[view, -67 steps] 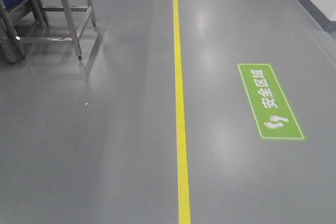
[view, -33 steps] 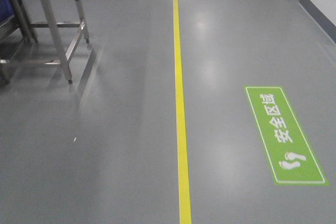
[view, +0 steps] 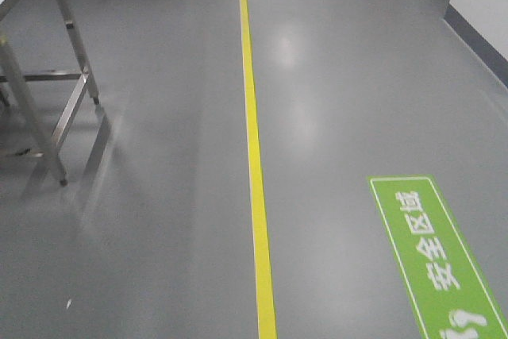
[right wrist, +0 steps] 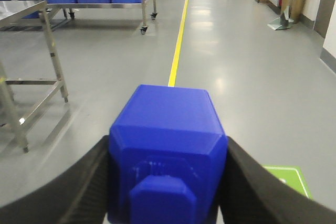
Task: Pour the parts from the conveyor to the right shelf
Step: 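Drive along the yellow floor line carrying the block in the right gripper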
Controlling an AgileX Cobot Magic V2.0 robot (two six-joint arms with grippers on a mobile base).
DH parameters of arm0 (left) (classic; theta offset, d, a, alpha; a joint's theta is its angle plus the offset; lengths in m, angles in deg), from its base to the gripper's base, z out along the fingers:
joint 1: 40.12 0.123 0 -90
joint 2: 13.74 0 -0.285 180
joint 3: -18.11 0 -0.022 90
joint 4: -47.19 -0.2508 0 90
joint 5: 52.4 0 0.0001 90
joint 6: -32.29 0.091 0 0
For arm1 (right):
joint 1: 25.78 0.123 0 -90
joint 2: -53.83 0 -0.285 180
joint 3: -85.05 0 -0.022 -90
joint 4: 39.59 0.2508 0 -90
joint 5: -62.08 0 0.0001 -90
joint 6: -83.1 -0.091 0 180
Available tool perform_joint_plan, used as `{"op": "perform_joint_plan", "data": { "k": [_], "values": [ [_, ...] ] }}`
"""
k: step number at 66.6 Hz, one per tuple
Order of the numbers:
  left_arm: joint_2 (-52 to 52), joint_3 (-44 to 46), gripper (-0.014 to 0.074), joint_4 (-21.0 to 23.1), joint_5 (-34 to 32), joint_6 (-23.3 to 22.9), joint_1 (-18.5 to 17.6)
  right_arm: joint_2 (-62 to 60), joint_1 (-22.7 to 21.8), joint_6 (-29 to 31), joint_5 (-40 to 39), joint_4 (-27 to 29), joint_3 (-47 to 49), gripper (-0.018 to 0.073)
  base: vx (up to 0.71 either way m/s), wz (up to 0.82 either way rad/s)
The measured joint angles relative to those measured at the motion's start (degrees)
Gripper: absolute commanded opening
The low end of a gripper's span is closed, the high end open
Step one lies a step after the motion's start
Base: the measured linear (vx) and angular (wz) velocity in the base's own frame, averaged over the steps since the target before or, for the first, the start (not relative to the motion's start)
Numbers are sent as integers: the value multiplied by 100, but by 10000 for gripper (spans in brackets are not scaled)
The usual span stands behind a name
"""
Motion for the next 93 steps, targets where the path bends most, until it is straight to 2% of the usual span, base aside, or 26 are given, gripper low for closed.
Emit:
{"op": "perform_joint_plan", "data": {
  "k": [93],
  "values": [
    [0,0,-6,0,0,0,0,0,0,0,0,0,0,-5,75,3]
  ]
}}
